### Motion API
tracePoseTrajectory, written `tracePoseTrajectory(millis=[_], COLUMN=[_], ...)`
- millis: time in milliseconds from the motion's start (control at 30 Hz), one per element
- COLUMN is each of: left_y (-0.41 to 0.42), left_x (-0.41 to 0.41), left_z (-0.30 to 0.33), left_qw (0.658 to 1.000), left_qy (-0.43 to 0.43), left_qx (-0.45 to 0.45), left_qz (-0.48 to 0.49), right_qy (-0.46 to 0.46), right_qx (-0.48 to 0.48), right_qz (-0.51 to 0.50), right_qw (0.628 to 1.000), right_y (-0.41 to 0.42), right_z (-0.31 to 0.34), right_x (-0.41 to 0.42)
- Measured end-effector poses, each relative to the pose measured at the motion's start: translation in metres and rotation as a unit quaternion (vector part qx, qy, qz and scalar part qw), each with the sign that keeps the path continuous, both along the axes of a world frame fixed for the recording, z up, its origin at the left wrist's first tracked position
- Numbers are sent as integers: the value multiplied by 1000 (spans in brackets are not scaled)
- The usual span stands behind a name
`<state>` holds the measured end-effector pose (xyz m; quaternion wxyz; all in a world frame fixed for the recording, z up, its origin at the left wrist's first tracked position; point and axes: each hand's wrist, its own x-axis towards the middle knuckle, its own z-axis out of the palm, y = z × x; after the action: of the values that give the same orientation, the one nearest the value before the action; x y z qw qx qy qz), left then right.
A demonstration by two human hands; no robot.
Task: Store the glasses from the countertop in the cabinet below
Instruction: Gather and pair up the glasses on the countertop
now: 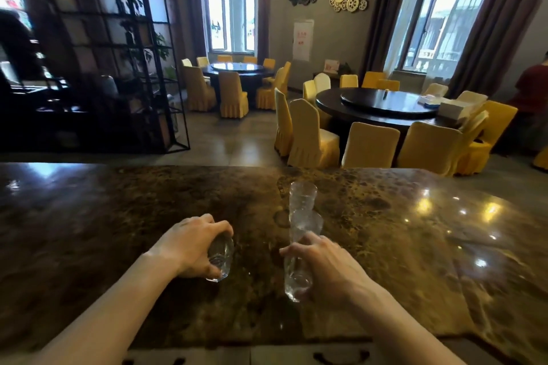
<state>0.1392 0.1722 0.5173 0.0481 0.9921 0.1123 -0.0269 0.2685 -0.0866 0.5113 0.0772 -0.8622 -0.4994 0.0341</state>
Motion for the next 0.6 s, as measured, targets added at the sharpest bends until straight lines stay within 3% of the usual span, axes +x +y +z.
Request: tracePoseTrajectory(millis=[300,600], left_y=[-89,-114], left_x=[-72,-85], left_z=[0,-3], left_qw=[999,999], left_qy=[-33,-49], left_qx=[-20,-5], left_qz=[17,9], right_qy=[-7,-1], right_qx=[-22,-10], right_qz=[-49,-72], right_qw=[999,997], right_y=[-111,-131], right_z=[20,29], right_x=[-17,-42])
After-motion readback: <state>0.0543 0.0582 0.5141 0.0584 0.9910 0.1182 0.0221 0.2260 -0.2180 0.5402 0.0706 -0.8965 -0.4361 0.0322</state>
